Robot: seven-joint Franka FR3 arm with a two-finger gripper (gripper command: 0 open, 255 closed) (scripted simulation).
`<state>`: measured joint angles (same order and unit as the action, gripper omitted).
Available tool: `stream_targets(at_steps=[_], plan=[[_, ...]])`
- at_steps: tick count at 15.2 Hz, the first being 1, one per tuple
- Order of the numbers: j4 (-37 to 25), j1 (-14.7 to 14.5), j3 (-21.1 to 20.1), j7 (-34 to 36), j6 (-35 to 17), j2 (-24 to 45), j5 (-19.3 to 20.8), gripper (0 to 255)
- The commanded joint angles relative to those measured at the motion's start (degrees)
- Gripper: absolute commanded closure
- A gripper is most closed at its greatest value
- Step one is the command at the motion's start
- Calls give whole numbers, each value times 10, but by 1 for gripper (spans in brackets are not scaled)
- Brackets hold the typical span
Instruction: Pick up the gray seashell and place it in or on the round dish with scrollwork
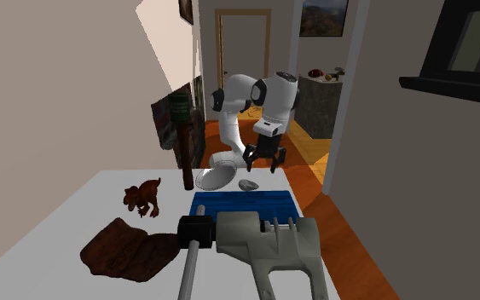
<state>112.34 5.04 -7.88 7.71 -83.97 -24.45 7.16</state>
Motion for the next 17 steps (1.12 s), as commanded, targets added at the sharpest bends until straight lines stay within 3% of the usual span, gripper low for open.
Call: stream_targets(at_steps=[1,10,11,17], plan=[[21,0,2,0,-16,-5,0,0],[37,0,3,0,-28,-9,1,0],[37,0,3,0,-28,-9,1,255],[37,0,3,0,-28,-9,1,255]])
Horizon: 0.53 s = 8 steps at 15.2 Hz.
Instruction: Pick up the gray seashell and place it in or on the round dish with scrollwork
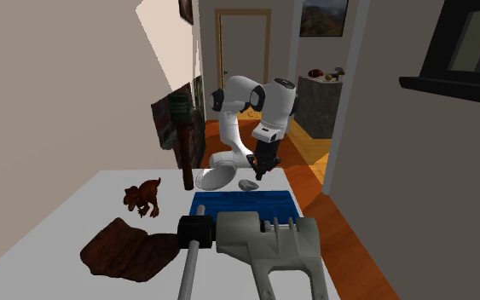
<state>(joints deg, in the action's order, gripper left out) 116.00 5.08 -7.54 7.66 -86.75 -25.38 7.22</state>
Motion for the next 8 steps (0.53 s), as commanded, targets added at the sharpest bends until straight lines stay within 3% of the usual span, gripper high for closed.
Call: stream_targets(at_steps=[1,3,4,8], plan=[[0,0,0,0,0,0,0,255],[0,0,0,0,0,0,0,255],[0,0,0,0,0,0,0,0],[67,-39,48,-254,-92,-80,95,0]])
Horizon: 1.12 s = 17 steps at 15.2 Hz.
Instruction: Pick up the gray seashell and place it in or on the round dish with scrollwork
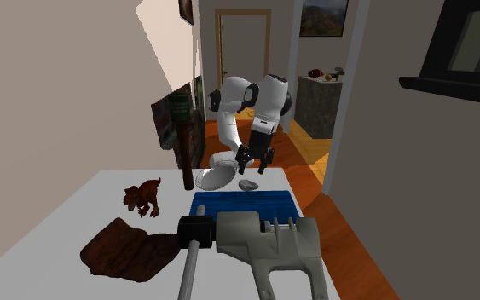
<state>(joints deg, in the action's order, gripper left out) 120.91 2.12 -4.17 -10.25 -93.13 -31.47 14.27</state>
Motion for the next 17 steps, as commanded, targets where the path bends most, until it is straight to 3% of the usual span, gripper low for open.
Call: stream_targets(at_steps=[1,9,17], plan=[[30,-20,29,-129,-52,-34,42,0],[85,-17,45,-126,-109,-34,52,0],[85,-17,45,-126,-109,-34,52,0]])
